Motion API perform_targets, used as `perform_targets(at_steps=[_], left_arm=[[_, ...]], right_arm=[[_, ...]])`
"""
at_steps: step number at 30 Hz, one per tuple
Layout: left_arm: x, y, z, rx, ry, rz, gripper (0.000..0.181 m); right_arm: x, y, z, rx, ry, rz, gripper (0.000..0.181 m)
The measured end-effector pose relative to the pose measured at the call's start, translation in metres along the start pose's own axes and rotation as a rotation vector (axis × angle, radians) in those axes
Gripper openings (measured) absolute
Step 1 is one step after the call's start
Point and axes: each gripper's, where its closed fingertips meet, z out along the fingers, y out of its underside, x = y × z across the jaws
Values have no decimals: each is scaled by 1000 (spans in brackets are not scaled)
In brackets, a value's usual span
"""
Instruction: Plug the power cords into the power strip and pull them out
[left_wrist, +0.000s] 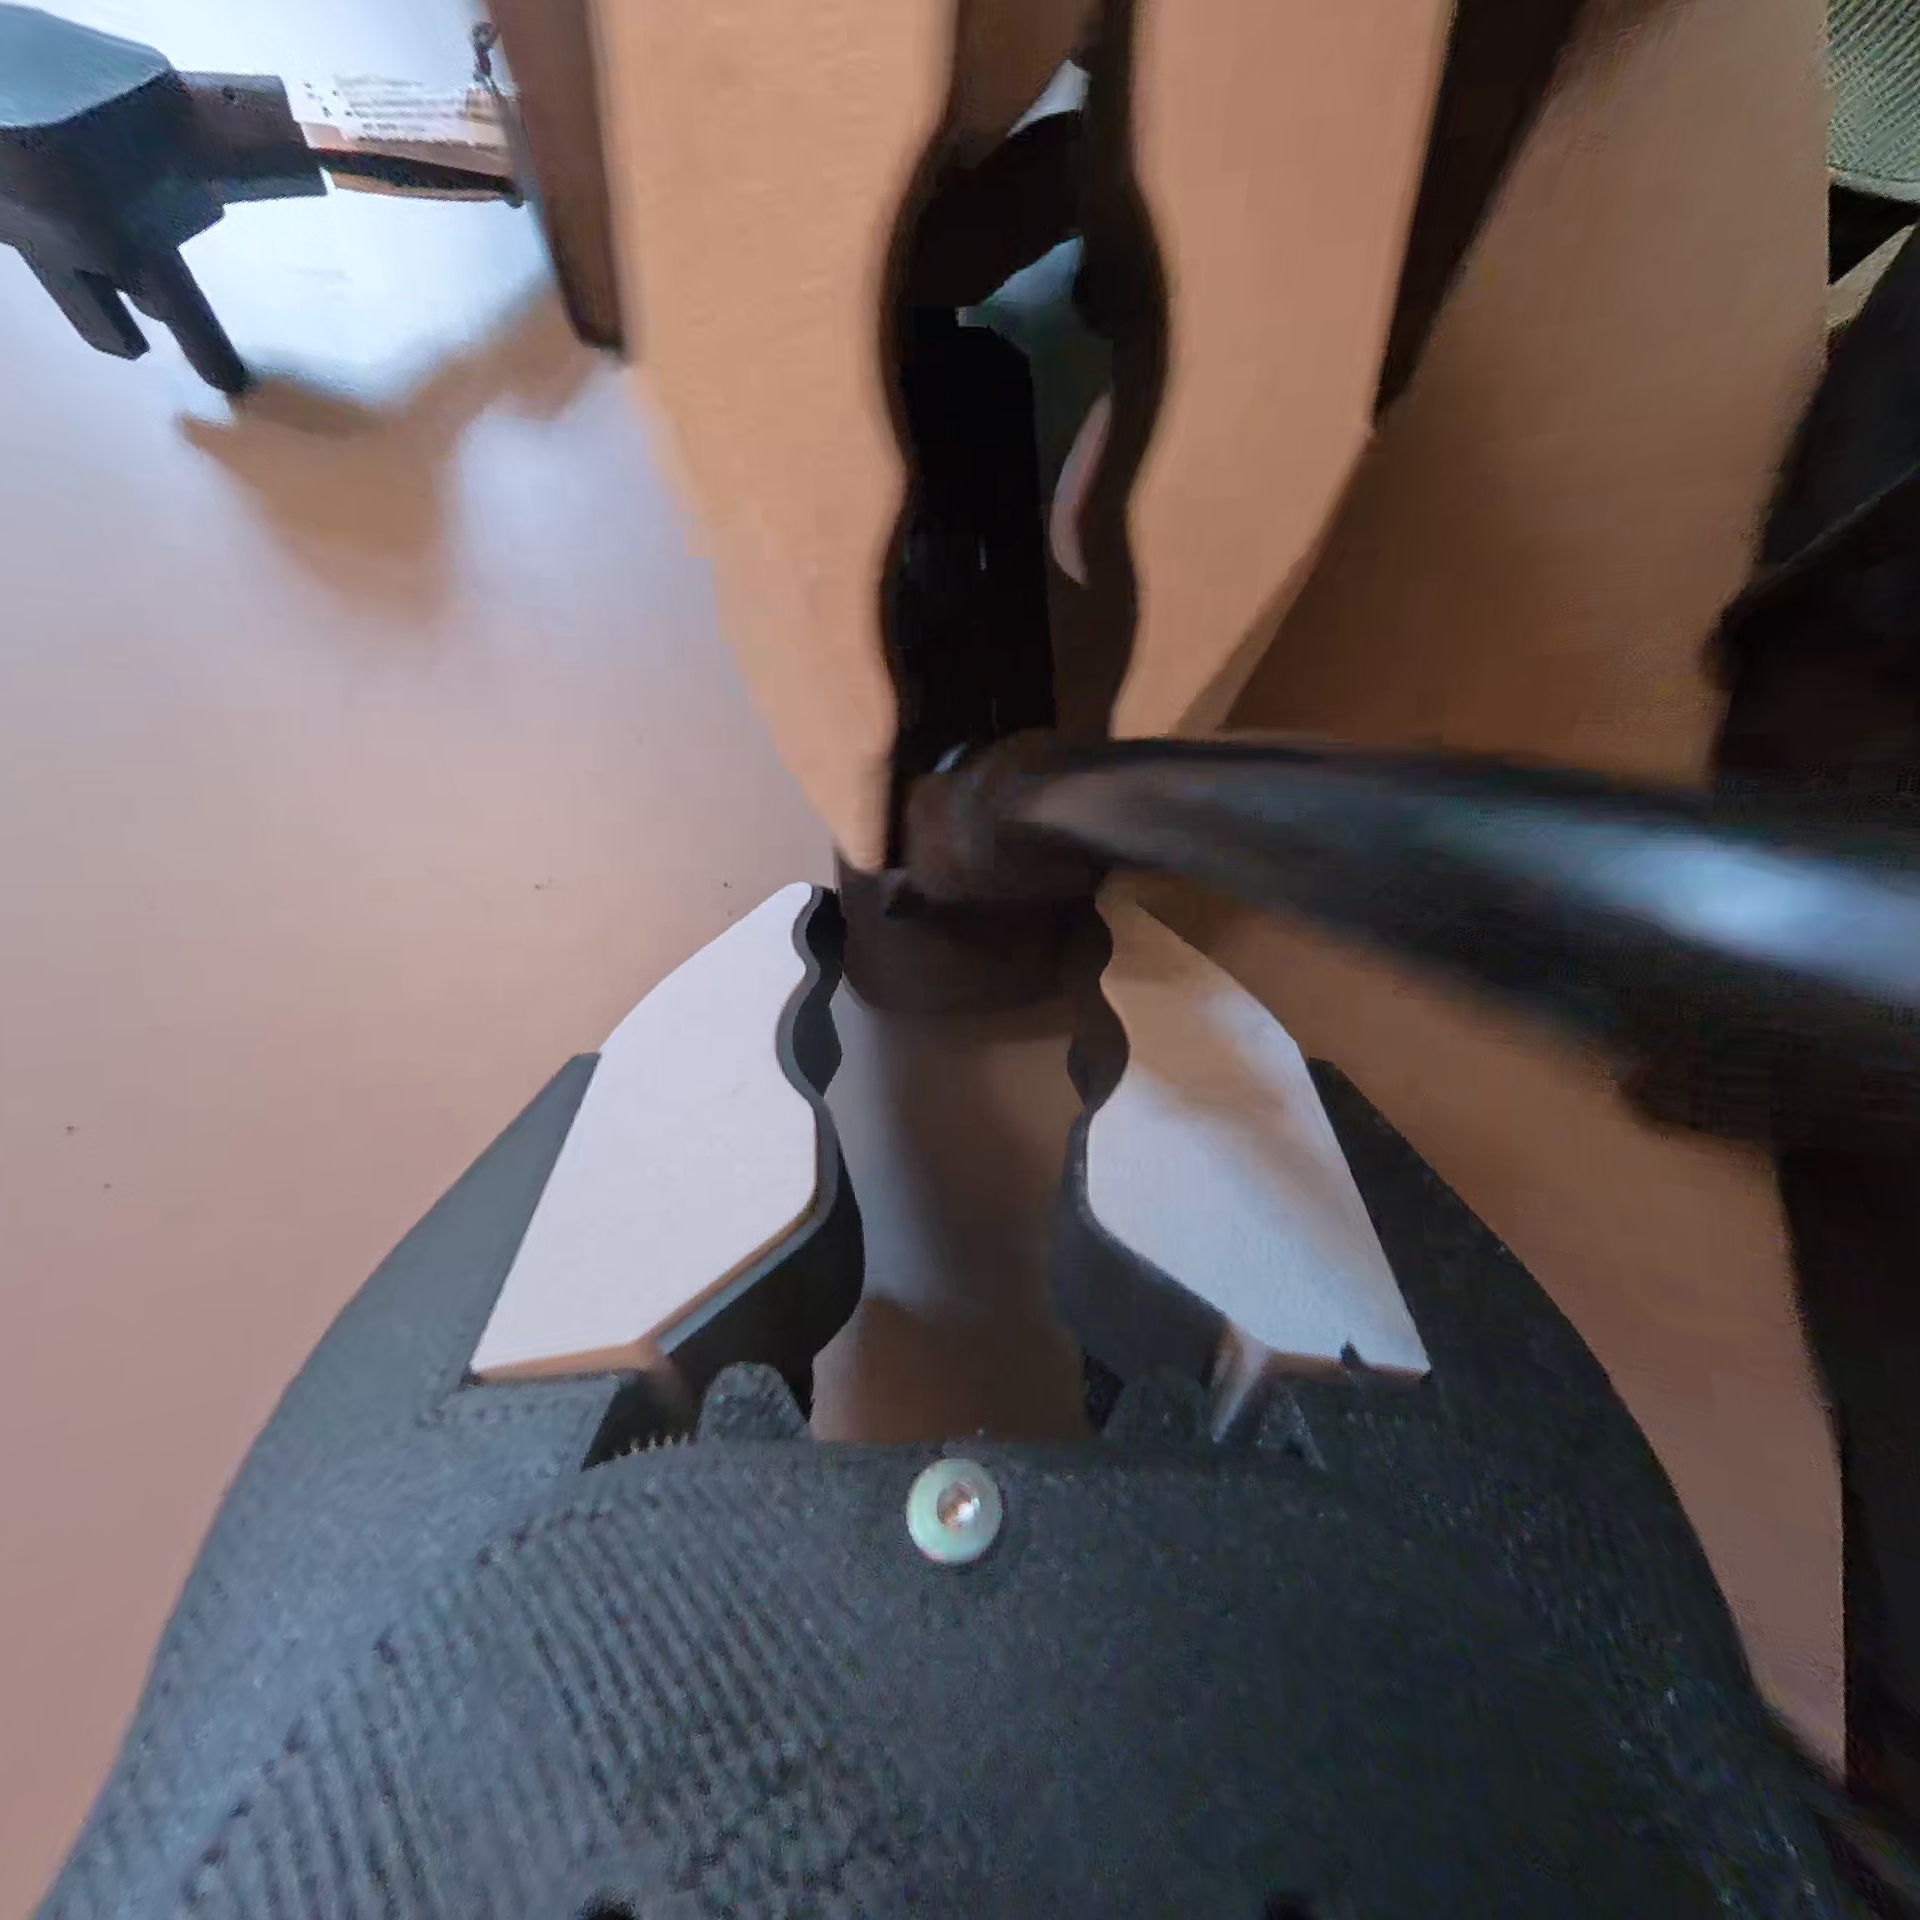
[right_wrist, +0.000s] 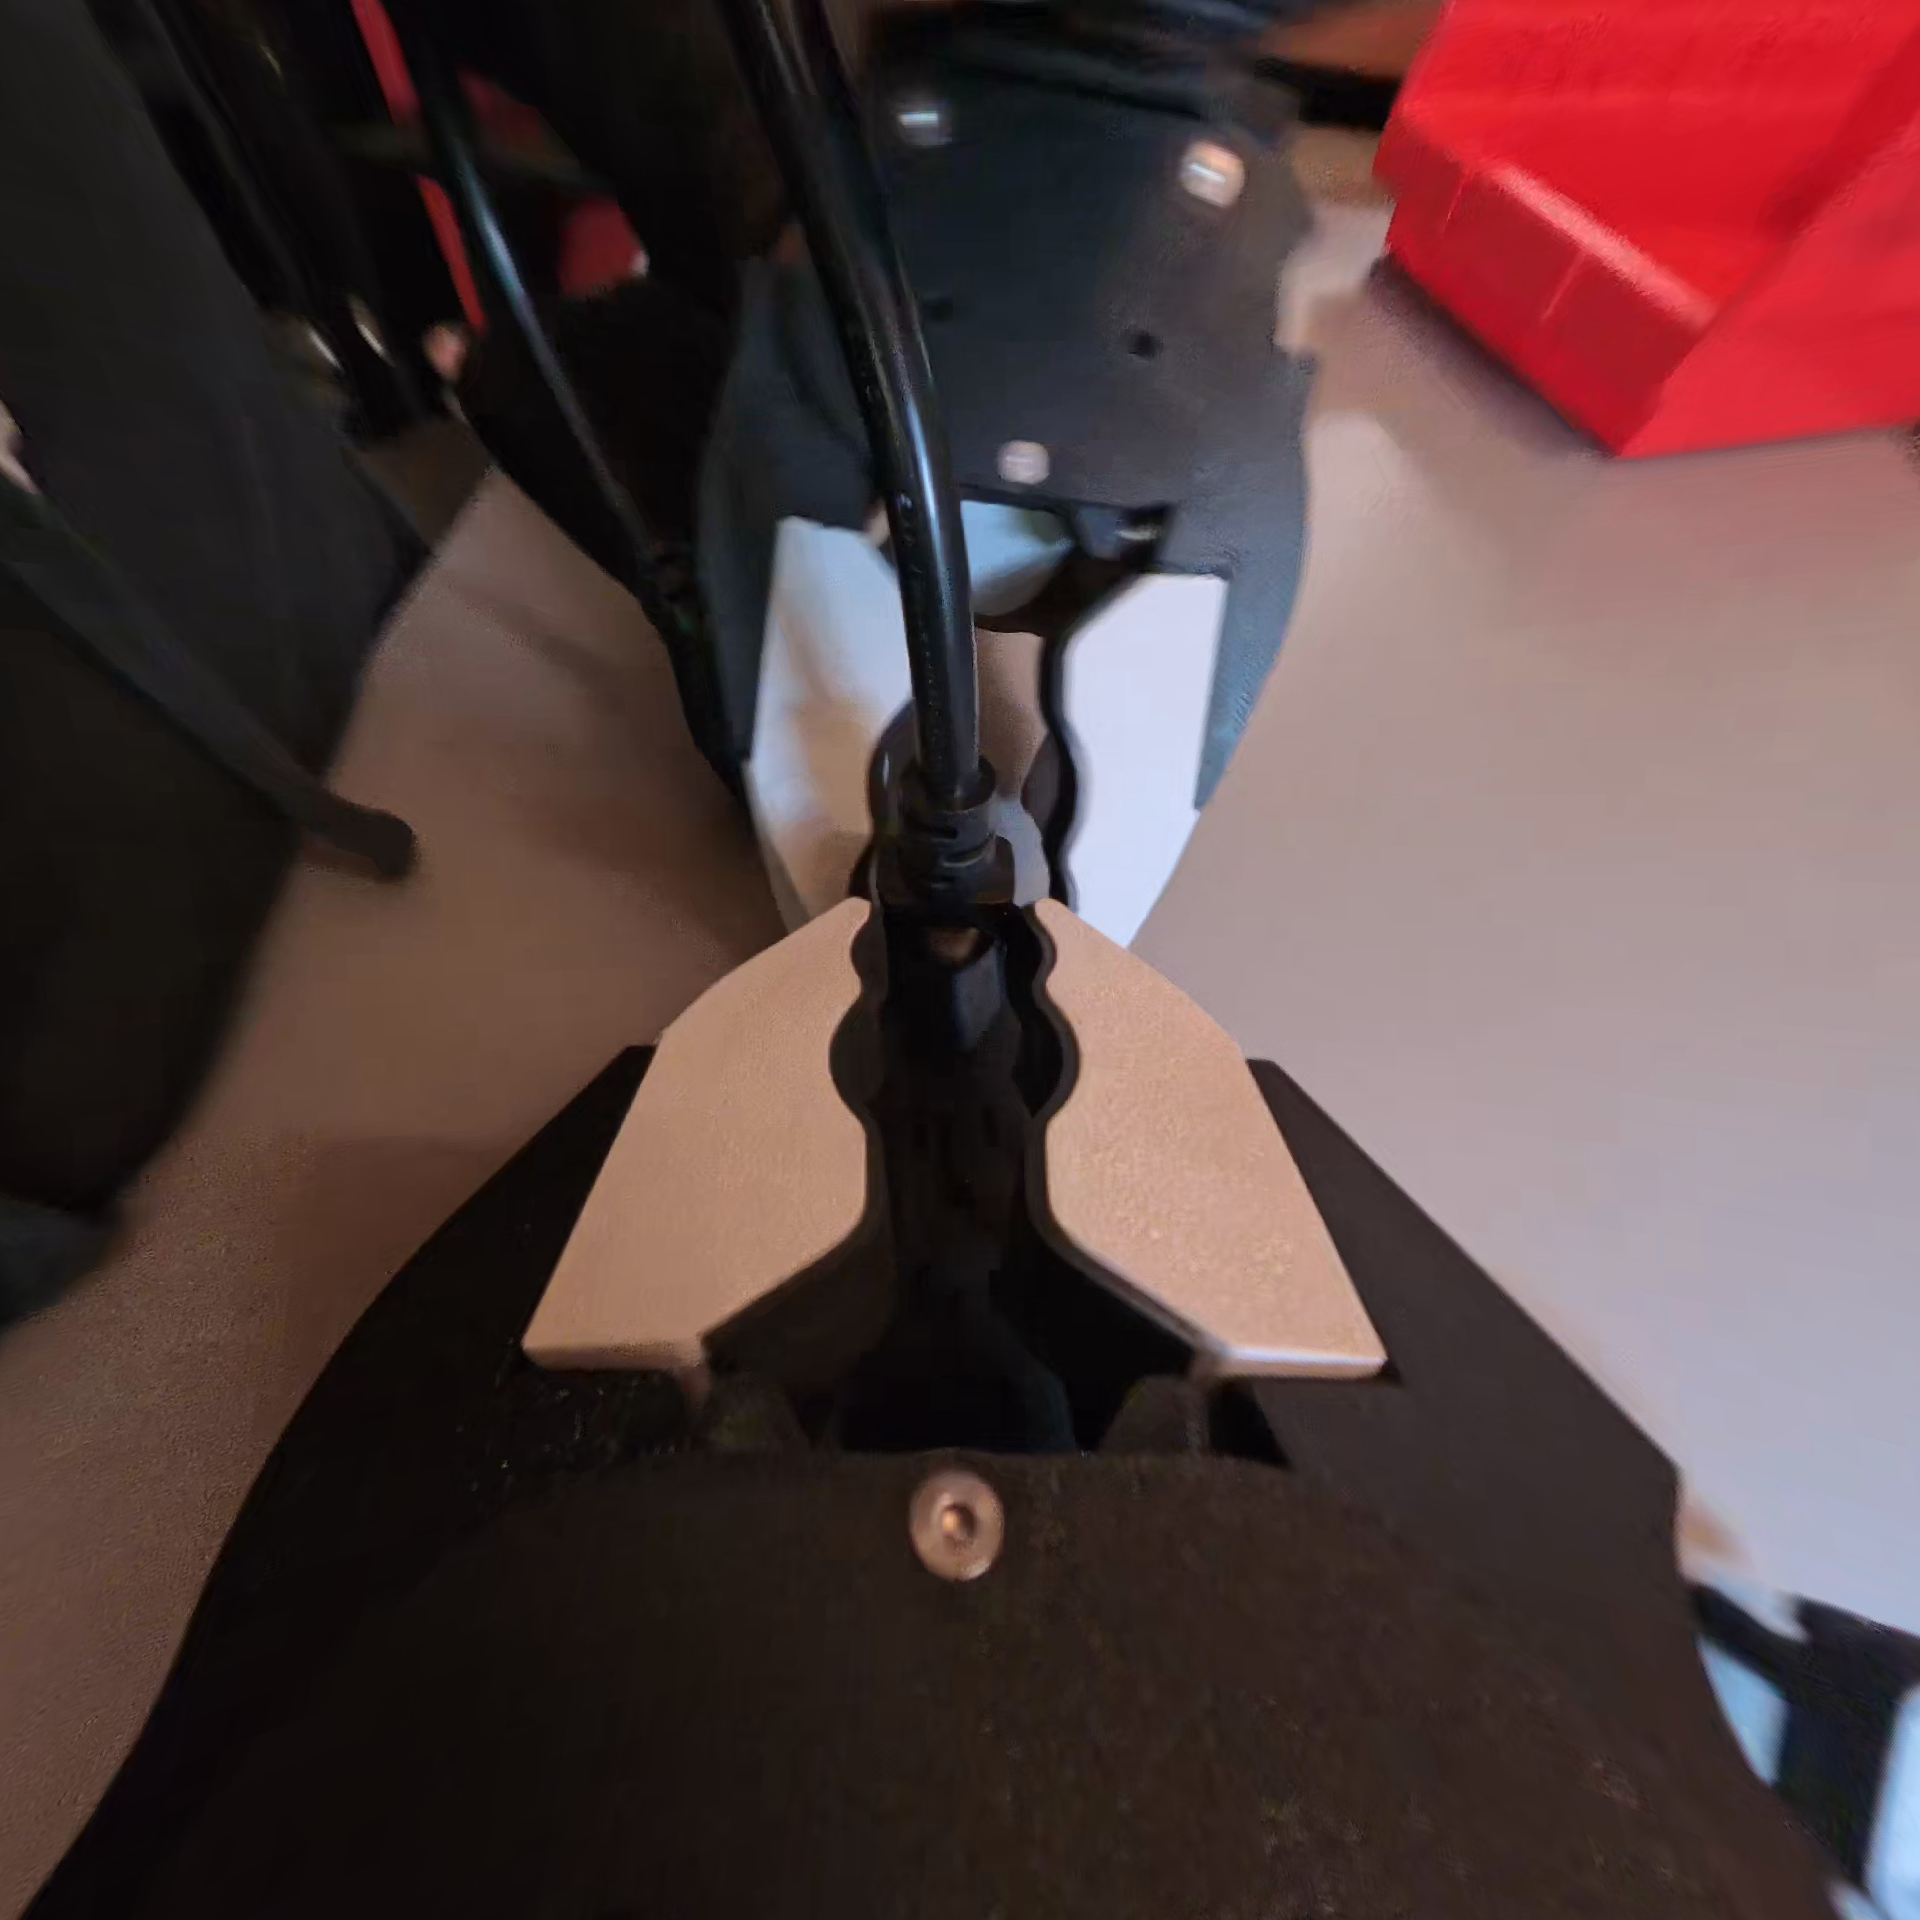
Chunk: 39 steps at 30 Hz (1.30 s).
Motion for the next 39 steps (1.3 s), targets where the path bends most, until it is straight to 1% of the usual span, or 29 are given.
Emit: perform_targets(at_steps=[2,3,4,5,6,7,8,9,10,12,13,14,15,17,18,20,21,22,23,24,25,26,27,28,31,33,36,39], left_arm=[[1,-3,-1,8,-3,-29,43],[-2,-4,-2,18,-2,-36,43],[-2,-1,-1,1,4,-22,43],[-3,2,1,-9,13,-14,43],[-6,1,-1,11,19,-24,44],[-7,1,-1,24,15,-18,45],[-6,0,-1,25,11,-13,45],[-6,-1,0,23,2,-11,44],[-6,-2,1,21,-2,-17,44],[-6,-7,-1,39,-16,-35,44],[-8,-8,-3,52,-12,-47,44],[-9,-6,-2,45,-9,-38,44],[-11,-3,0,34,-8,-27,44],[-16,-2,0,63,0,-44,44],[-17,-2,0,63,-16,-31,44],[-20,-4,1,61,-26,-34,44],[-20,-4,2,54,-25,-37,44],[-14,-5,4,47,-17,-35,44],[-6,-9,8,52,2,-35,44],[-7,-10,8,50,-7,-21,44],[-14,-9,5,50,-22,-37,43],[-22,-5,2,51,-47,-66,44],[-25,-2,0,44,-59,-95,44],[-25,-2,-1,46,-51,-127,44],[-23,-4,-3,82,-26,-156,43],[-25,-4,-5,97,-24,-156,43],[-28,-3,-4,138,-36,-157,44],[-28,-6,-4,199,-44,-142,44]], right_arm=[[3,0,-3,43,-150,227,22],[5,-1,-4,59,-168,272,22],[3,0,-2,30,-143,227,22],[0,1,1,-4,-74,109,22],[-1,-1,0,-10,-2,-2,22],[-2,-2,0,-10,39,-71,22],[-3,-1,-1,-11,45,-98,22],[0,-1,-2,-6,20,-60,22],[4,0,-3,7,-26,18,22],[9,0,-7,73,-164,229,22],[11,-1,-8,90,-179,272,22],[10,0,-6,69,-158,249,22],[8,1,-4,38,-104,173,21],[6,1,-4,26,-10,30,21],[7,1,-5,23,7,-4,21],[13,2,-7,37,-3,15,21],[19,-9,-12,125,-13,84,22],[42,-14,-24,214,31,221,21],[47,-5,-23,175,1,279,20],[29,8,-11,34,-18,158,24],[24,-1,-11,67,66,16,22],[19,-12,-17,149,16,62,23],[25,-16,-26,204,-14,164,23],[33,-18,-36,229,4,181,23],[38,-35,-53,248,46,107,23],[38,-43,-60,284,32,126,23],[36,-49,-66,294,45,108,23],[30,-49,-68,247,51,70,22]])
